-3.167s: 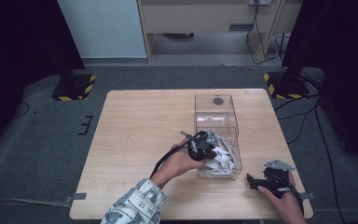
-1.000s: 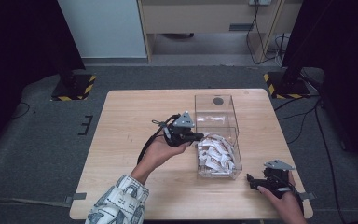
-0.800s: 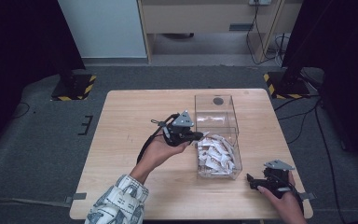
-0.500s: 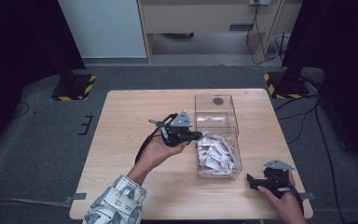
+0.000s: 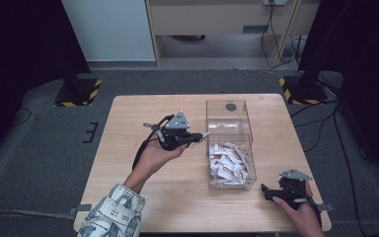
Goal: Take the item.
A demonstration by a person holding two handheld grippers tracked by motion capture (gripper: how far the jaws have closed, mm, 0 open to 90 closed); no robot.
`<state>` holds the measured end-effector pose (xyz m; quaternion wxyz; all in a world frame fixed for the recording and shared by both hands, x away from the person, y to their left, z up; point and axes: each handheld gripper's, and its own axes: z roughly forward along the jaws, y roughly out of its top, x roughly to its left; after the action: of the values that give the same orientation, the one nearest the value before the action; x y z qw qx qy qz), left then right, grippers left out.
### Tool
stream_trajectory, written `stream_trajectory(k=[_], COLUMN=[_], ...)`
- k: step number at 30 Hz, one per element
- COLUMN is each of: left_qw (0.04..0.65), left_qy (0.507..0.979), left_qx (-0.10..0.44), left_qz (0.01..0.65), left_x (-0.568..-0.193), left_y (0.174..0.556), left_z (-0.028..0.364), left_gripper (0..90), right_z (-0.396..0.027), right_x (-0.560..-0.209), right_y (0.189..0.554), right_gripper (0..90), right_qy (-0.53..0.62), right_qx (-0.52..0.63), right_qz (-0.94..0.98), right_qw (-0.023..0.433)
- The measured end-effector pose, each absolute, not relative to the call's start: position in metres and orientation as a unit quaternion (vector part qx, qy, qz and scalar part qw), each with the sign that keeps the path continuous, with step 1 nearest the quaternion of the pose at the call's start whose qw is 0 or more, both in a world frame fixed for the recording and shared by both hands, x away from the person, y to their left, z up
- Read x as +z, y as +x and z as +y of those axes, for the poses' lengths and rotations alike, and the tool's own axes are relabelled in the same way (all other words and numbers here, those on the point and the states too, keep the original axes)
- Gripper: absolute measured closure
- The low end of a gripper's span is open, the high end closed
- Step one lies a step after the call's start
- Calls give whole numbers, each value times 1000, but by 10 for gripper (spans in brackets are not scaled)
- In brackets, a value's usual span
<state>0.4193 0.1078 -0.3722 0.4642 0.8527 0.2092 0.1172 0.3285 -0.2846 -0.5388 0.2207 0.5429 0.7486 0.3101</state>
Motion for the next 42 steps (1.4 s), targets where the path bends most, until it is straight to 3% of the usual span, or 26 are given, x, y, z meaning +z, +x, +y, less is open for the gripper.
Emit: stream_trajectory(k=[18, 42], left_qw=[448, 429], left_qy=[849, 852], left_qx=[136, 136], left_qz=[244, 266], left_x=[-382, -409], left_y=[440, 460], left_z=[137, 143], left_gripper=[897, 897], right_z=[-285, -285], right_x=[-539, -539], right_y=[329, 328], right_gripper=[6, 6], right_qy=[543, 542], right_qx=[310, 309], right_qz=[749, 750], right_qw=[221, 219])
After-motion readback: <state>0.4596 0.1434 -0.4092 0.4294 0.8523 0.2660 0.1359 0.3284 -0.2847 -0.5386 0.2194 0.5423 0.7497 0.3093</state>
